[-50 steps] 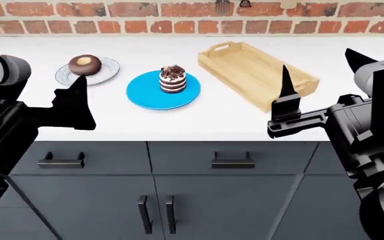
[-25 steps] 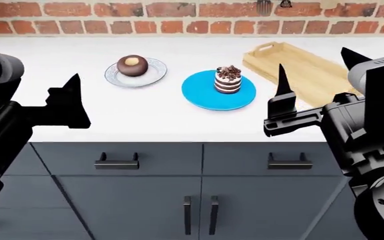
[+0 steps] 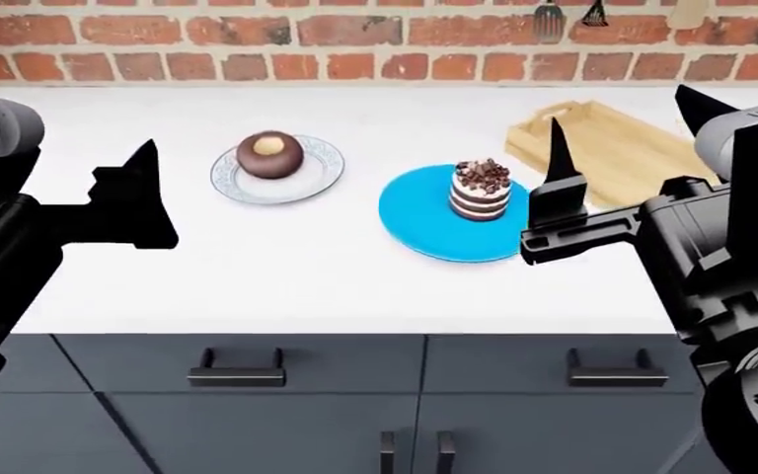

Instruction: Move the dessert items from the plate to the tray.

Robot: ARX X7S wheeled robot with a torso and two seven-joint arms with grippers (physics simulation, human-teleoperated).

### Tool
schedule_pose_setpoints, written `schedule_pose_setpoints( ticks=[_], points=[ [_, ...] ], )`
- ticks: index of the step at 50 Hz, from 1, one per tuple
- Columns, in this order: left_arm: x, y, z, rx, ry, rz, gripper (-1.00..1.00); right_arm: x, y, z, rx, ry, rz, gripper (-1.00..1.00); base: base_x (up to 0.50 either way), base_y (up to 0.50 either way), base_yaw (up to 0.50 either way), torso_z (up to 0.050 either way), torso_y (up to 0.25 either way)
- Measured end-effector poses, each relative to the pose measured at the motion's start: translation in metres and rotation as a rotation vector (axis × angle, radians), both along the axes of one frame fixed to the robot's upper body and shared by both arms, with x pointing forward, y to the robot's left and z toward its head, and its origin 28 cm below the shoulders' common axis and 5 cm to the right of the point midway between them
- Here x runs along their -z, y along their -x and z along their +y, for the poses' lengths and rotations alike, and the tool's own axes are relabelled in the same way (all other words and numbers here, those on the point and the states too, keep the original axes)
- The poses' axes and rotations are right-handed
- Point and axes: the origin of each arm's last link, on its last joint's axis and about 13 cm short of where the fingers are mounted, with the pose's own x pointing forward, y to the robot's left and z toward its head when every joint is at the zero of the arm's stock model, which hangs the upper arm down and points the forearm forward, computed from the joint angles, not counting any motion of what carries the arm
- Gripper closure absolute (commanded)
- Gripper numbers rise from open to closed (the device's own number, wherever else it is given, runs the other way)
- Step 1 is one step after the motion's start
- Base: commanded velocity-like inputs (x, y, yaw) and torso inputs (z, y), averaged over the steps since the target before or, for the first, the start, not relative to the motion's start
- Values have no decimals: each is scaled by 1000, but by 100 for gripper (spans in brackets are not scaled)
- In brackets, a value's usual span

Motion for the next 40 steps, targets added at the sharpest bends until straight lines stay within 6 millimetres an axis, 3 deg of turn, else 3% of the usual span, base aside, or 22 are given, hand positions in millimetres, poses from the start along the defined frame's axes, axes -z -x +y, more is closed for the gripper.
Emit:
schedule_pose_setpoints(
  ticks=[40],
  points=[
    [-3,-3,-3,5,0,13,-100,-1,0,0,-17,7,2,-100,345,13,0,0,0]
  ],
)
